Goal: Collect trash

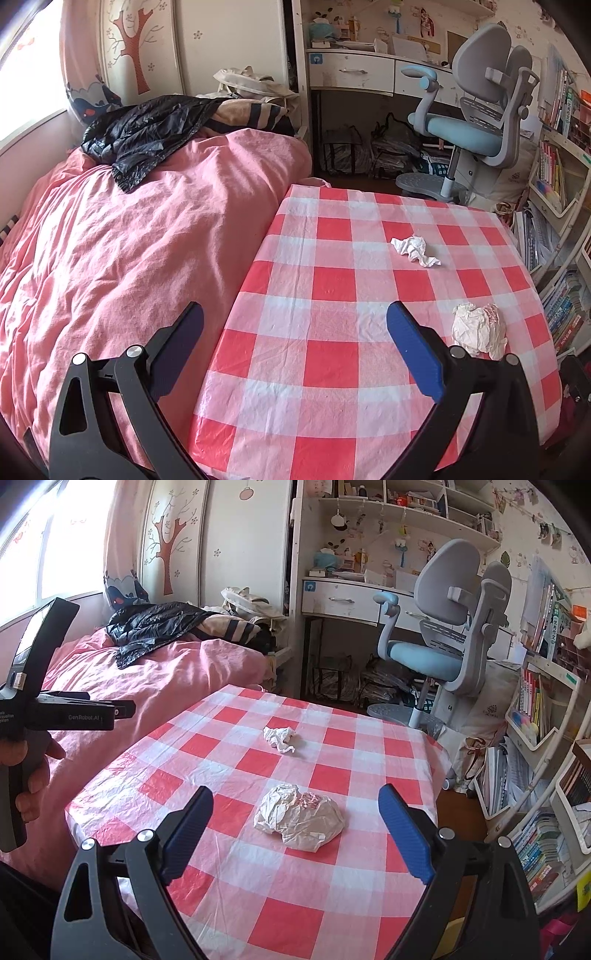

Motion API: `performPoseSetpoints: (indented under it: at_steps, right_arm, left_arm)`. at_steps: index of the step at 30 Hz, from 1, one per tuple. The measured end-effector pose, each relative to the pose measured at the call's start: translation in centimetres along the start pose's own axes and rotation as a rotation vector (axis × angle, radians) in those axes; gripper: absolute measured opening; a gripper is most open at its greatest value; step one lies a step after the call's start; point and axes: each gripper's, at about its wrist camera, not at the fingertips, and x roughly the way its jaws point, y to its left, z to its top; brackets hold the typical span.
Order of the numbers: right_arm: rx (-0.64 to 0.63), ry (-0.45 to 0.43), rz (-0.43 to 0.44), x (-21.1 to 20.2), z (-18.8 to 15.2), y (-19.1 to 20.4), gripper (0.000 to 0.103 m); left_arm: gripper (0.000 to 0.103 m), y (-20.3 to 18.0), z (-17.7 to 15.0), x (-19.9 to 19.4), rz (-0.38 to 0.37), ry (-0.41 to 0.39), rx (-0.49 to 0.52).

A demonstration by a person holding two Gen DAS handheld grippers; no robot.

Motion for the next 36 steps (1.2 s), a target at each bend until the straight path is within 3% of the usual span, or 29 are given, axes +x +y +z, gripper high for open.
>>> performPoseSetpoints:
  at_steps: [36]
  right_arm:
    - [-0.028, 0.007, 0.005, 0.51, -0.21, 0.98, 0.089]
  left_arm:
    - [0.096, 0.29, 0.0, 0.01, 0.003, 0.003, -0.006]
